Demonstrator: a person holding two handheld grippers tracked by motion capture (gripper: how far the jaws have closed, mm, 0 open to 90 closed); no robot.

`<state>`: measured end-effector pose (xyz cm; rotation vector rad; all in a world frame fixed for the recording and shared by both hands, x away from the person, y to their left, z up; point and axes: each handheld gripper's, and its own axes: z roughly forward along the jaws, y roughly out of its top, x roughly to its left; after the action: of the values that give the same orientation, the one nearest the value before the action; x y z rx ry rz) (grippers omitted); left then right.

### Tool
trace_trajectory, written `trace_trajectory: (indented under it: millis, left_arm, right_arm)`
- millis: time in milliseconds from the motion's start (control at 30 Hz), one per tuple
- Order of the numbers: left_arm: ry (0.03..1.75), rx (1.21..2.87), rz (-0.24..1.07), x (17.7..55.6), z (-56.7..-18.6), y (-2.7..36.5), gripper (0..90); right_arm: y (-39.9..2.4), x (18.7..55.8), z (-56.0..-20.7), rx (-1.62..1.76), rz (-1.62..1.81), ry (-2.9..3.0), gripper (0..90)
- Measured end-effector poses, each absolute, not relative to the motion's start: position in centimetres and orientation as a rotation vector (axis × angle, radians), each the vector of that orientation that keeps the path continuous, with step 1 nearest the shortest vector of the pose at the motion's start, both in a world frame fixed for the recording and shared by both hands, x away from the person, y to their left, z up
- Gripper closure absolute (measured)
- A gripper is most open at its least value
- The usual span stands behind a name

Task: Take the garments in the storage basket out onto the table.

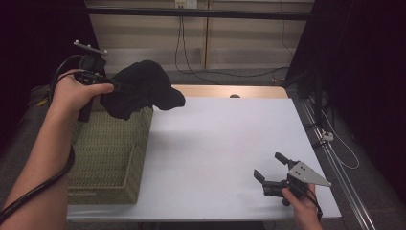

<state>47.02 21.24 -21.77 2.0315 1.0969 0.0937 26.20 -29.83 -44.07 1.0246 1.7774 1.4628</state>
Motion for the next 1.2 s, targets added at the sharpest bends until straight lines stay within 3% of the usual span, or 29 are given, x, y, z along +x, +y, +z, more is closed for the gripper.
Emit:
trace_trajectory:
  millis: [733, 1200]
  left_arm:
    - [0.986, 2.071, 0.014, 46.3, -22.9, 16.6, 59.2]
    - [0.968, 2.100, -0.012, 45.9, -25.6, 13.2, 58.2]
  right_arm:
    - [-30.1, 26.4, -44.1, 1.036, 1.462, 1.773, 0.3]
    - [-30.1, 26.4, -44.0, 1.031, 1.462, 1.772, 0.3]
